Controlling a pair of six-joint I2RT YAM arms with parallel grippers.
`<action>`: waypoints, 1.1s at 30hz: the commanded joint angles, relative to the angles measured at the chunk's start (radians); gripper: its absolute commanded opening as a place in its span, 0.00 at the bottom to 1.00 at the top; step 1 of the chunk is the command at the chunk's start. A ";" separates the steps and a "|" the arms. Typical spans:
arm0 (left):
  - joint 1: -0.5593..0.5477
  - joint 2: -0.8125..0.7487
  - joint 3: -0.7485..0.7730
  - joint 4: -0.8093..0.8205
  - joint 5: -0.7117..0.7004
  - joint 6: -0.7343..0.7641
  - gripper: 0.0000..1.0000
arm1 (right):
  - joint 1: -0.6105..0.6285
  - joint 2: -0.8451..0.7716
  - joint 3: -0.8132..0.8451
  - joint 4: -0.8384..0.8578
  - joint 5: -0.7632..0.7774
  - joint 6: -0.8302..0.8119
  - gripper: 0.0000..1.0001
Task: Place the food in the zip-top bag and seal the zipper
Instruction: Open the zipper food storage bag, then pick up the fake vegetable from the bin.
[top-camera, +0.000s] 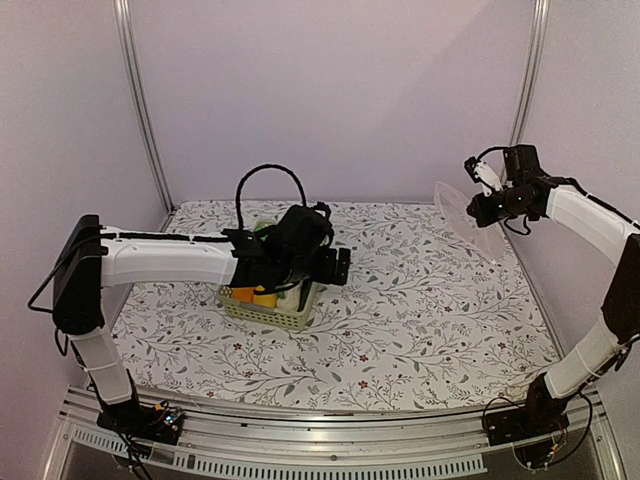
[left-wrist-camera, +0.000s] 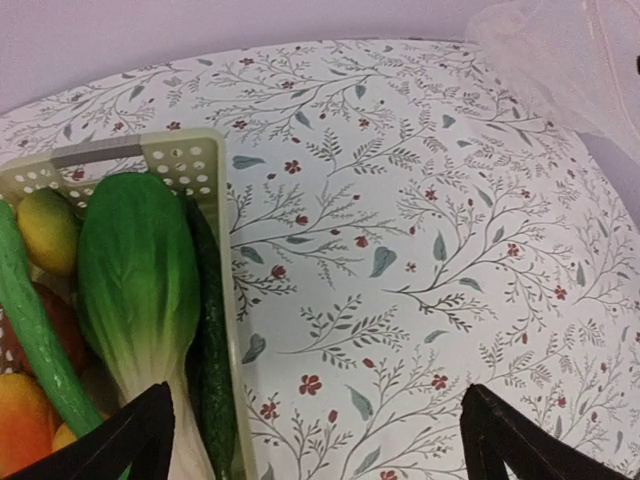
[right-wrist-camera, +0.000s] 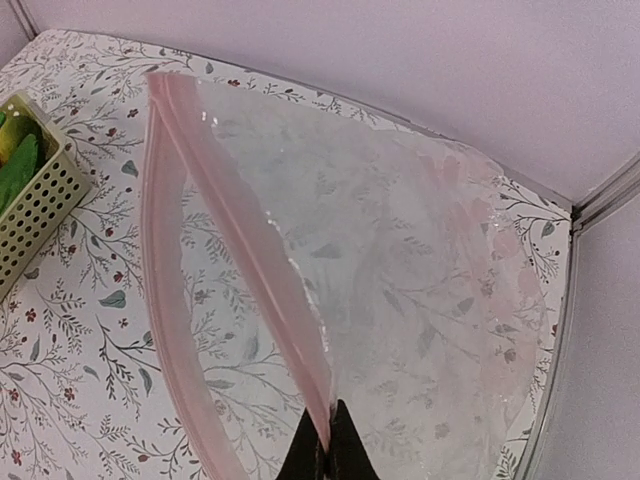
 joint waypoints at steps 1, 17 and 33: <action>0.047 -0.021 -0.070 -0.099 -0.130 -0.008 0.99 | 0.041 0.018 -0.058 -0.002 -0.144 -0.037 0.00; 0.258 -0.121 -0.164 -0.152 -0.054 -0.335 0.78 | 0.078 0.049 -0.120 0.007 -0.291 -0.051 0.00; 0.463 0.073 0.076 -0.170 0.107 -0.286 0.50 | 0.102 0.038 -0.115 -0.010 -0.289 -0.066 0.00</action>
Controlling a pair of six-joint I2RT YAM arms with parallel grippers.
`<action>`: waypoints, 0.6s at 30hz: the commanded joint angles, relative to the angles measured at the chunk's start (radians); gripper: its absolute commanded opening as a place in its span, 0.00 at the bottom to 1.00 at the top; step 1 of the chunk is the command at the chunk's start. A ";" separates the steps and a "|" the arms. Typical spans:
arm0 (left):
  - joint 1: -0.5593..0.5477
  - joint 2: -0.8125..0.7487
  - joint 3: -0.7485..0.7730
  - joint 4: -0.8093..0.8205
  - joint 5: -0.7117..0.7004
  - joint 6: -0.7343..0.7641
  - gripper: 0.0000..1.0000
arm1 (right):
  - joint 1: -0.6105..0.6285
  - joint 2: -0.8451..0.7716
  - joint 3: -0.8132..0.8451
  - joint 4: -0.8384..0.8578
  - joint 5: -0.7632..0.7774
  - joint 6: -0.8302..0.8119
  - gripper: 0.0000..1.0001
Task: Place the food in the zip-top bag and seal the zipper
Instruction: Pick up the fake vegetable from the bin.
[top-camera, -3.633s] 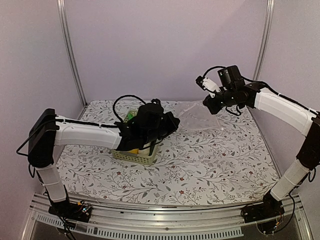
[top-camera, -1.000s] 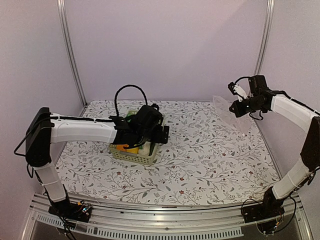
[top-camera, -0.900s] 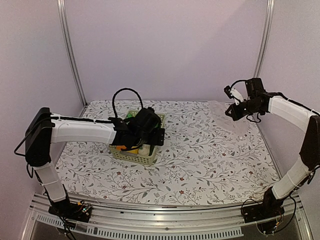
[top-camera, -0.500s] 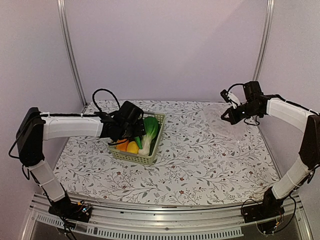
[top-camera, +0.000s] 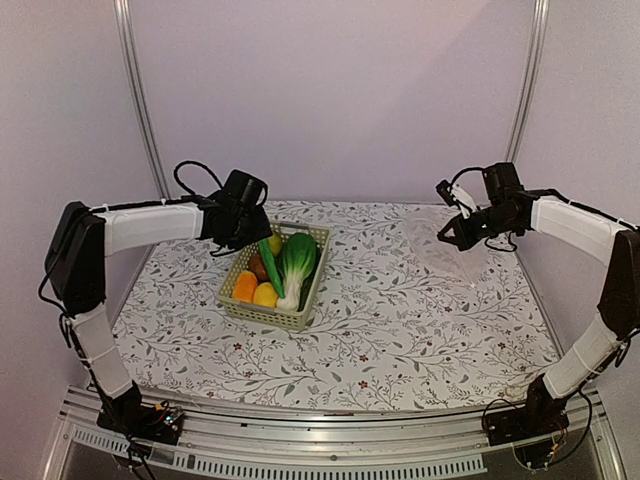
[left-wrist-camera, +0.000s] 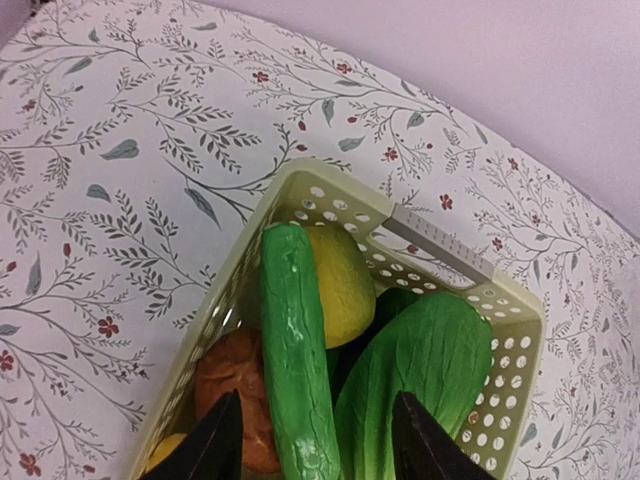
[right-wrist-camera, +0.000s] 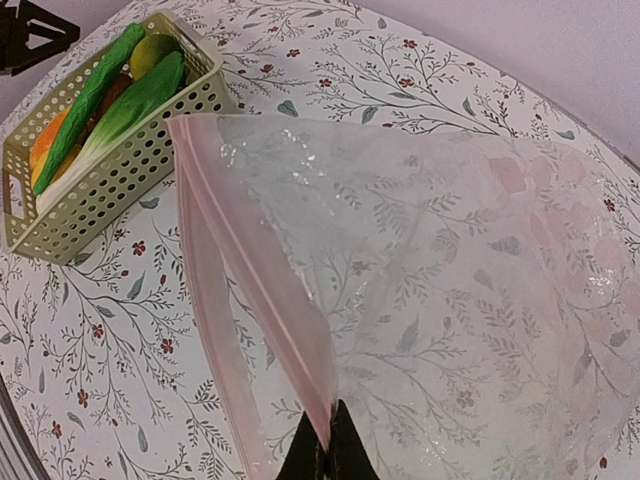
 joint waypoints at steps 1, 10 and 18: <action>0.046 0.088 0.080 -0.014 0.092 -0.007 0.49 | 0.010 0.003 -0.007 -0.008 -0.014 -0.010 0.00; 0.081 0.248 0.223 -0.065 0.095 -0.020 0.44 | 0.013 0.003 -0.014 -0.008 -0.020 -0.010 0.00; 0.090 0.351 0.312 -0.119 0.071 -0.041 0.37 | 0.016 0.008 -0.008 -0.012 -0.023 -0.010 0.00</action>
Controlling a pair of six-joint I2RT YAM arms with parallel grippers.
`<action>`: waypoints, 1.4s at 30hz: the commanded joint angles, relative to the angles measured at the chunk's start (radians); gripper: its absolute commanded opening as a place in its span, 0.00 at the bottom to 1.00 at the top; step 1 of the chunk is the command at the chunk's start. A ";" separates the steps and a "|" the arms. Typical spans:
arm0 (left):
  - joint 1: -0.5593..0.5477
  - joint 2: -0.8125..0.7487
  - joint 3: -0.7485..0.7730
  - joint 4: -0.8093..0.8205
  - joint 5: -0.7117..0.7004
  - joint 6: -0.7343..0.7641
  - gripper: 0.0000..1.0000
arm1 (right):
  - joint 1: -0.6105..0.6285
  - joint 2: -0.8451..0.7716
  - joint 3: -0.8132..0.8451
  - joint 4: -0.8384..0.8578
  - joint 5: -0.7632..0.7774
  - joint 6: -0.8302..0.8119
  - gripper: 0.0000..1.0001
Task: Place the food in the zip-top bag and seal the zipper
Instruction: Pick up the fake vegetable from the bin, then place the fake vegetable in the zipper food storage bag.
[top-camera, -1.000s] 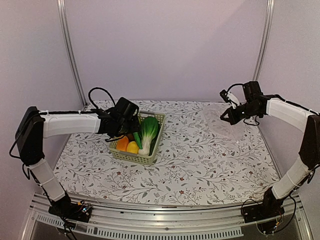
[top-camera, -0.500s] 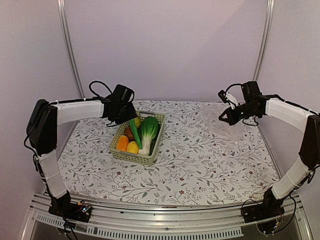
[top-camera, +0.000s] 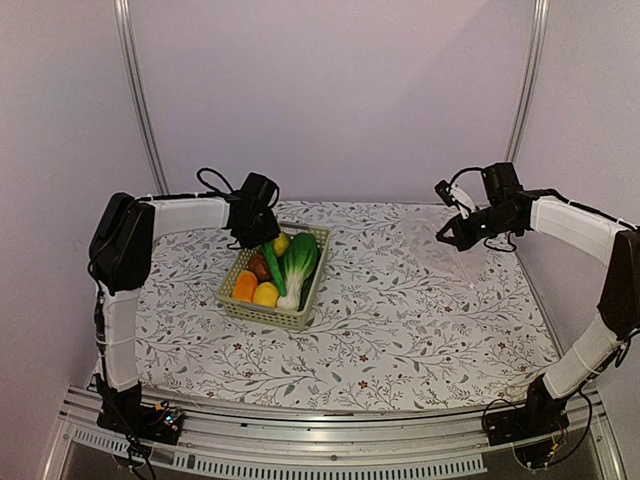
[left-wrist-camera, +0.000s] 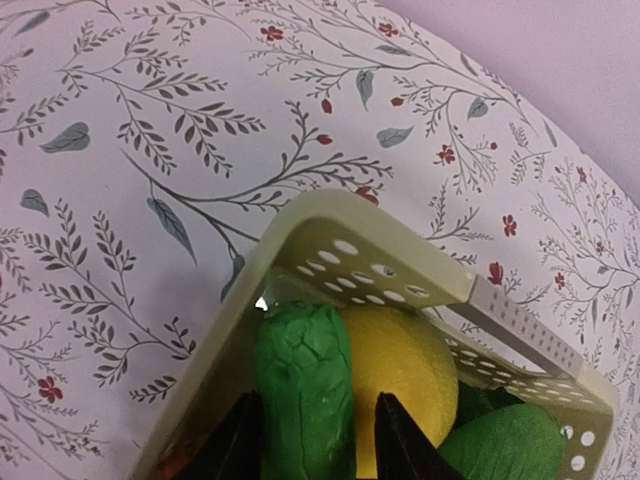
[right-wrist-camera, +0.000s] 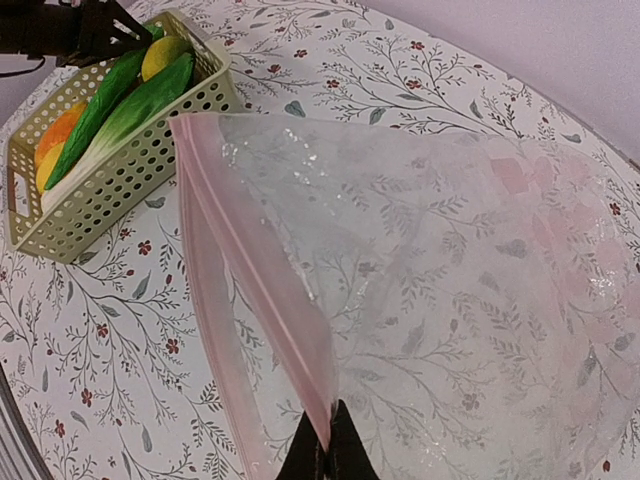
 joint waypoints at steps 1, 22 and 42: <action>0.012 0.028 0.019 -0.046 -0.010 -0.017 0.35 | 0.009 0.006 -0.007 -0.014 -0.016 -0.010 0.00; -0.261 -0.425 -0.260 0.615 -0.156 0.339 0.00 | 0.029 0.032 0.224 -0.214 -0.060 0.032 0.00; -0.559 -0.239 -0.224 1.576 0.072 0.843 0.00 | 0.058 0.080 0.334 -0.353 -0.229 0.067 0.00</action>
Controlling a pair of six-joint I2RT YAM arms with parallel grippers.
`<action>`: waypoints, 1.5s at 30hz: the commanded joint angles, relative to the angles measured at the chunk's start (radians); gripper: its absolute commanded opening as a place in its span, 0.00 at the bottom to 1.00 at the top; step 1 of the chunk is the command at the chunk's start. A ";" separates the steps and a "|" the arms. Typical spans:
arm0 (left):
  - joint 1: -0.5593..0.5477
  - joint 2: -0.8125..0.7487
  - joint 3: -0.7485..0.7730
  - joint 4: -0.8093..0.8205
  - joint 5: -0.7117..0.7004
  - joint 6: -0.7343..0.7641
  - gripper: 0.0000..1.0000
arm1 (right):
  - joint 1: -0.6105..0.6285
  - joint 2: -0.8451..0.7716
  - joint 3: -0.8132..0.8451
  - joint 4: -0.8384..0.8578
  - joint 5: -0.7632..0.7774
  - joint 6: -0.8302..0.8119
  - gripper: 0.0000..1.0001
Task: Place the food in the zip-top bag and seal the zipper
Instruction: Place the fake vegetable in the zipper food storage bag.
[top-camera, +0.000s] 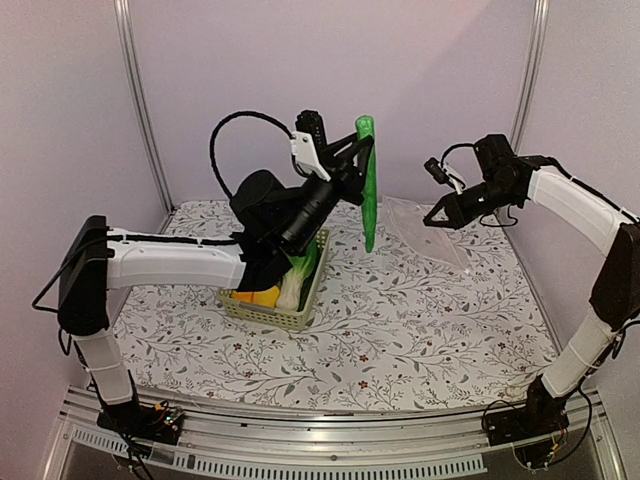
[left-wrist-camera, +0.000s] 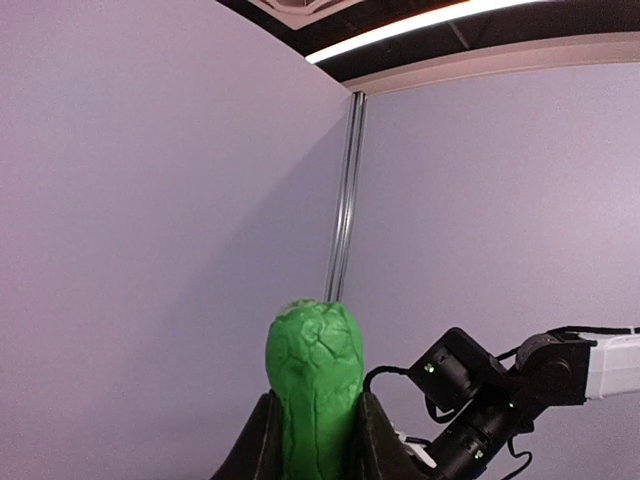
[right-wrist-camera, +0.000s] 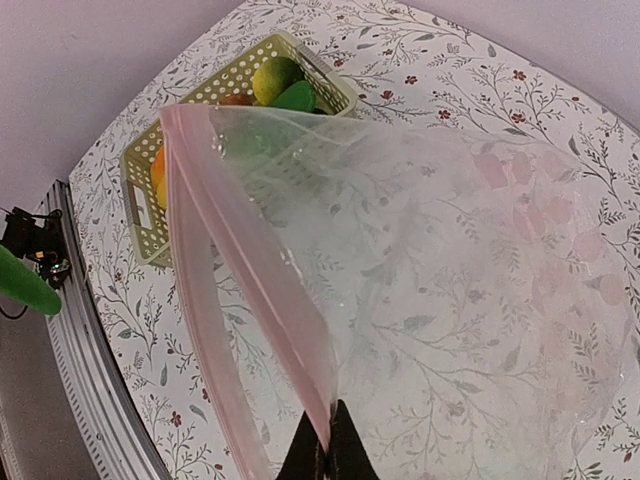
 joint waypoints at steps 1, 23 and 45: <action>-0.030 0.117 0.101 0.208 0.068 0.101 0.00 | 0.010 0.012 0.032 -0.047 -0.057 0.013 0.00; -0.047 0.482 0.435 0.311 0.073 0.274 0.01 | 0.020 0.004 0.083 -0.118 -0.128 0.010 0.00; -0.088 0.340 0.226 0.266 -0.010 0.339 0.72 | -0.027 0.061 0.192 -0.112 0.053 0.042 0.00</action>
